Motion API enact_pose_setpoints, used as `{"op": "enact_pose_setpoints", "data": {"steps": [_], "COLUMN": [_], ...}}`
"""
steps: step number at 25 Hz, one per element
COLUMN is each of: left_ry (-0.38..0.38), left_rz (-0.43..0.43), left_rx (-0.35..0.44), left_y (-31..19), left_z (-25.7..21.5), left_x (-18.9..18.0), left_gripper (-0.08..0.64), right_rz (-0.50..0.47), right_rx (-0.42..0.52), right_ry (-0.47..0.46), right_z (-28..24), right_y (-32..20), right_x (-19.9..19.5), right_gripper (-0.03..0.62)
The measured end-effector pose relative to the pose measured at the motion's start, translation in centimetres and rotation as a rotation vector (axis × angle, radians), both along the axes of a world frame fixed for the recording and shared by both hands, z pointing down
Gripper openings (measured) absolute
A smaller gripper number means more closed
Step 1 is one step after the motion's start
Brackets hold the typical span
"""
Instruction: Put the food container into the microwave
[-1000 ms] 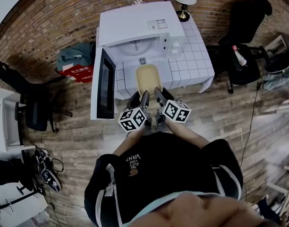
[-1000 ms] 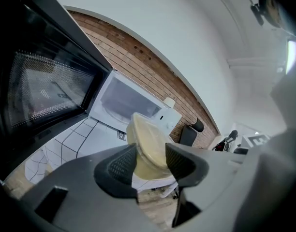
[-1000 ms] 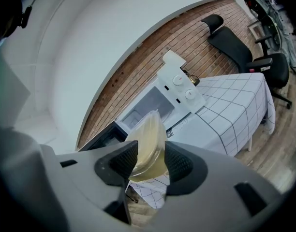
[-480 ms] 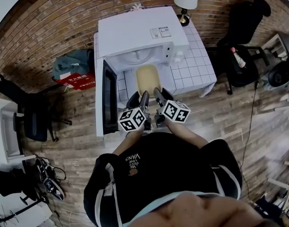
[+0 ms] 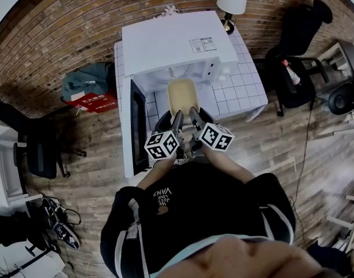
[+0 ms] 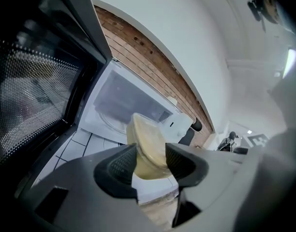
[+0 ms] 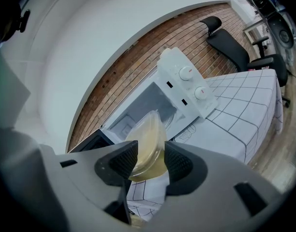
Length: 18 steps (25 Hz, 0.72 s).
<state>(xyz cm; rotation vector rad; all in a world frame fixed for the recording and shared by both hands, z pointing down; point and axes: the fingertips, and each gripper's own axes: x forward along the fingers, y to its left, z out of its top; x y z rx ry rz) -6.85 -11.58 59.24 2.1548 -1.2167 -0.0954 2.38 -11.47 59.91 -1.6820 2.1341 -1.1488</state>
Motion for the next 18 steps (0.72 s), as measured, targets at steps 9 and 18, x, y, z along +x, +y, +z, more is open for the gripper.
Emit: {"op": "enact_pose_setpoints", "data": {"steps": [9,18], "left_ry": [-0.003,-0.009], "left_rz": [-0.019,-0.086], "left_rx": [-0.016,-0.02], "left_y": [-2.0,-4.7], "left_z": [0.4,0.2], "left_x": [0.3,0.7], "left_gripper": [0.192,0.192], "right_rz": [-0.028,-0.096], "right_rx": [-0.022,-0.025], "right_ry": [0.006,-0.001], "right_z": [0.6,0.3], "right_y": [-2.1,-5.6], "right_x": [0.2,0.6], "right_gripper": [0.16,0.16]}}
